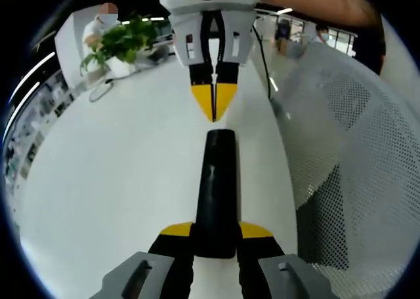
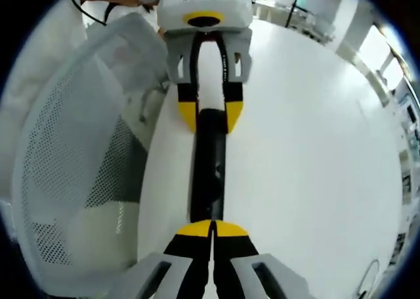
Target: Press the specified remote control buttons in sequence, fully releasing each button before pressing the next.
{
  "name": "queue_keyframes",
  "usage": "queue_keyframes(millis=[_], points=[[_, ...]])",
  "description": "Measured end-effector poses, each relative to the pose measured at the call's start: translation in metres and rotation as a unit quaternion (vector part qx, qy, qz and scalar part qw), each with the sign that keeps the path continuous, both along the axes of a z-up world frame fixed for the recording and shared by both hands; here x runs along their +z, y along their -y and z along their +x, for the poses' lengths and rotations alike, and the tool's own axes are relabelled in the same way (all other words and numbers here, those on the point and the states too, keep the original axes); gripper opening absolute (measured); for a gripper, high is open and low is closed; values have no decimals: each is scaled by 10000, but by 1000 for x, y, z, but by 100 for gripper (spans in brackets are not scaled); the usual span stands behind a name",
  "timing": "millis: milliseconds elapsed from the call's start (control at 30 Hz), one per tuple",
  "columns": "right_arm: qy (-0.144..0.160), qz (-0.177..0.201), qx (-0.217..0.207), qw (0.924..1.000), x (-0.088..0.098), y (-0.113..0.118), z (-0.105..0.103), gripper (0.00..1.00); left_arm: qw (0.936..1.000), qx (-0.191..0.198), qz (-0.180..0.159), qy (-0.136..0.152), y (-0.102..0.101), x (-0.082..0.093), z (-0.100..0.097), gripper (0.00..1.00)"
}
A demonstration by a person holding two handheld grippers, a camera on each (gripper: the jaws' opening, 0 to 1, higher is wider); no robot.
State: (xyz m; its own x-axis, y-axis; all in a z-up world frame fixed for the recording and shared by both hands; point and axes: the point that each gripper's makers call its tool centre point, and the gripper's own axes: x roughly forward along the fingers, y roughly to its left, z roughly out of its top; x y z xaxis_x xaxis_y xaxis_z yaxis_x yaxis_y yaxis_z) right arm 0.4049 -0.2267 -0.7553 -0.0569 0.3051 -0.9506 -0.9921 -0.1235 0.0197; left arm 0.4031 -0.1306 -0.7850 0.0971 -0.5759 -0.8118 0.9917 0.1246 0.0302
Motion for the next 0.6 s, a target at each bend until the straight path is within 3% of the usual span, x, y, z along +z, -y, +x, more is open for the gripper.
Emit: queue_keyframes(millis=[600], points=[[-67,-39,73,9999,-2,-11,-4,0,10000,-4,-22,-2,1,1,-1,23]])
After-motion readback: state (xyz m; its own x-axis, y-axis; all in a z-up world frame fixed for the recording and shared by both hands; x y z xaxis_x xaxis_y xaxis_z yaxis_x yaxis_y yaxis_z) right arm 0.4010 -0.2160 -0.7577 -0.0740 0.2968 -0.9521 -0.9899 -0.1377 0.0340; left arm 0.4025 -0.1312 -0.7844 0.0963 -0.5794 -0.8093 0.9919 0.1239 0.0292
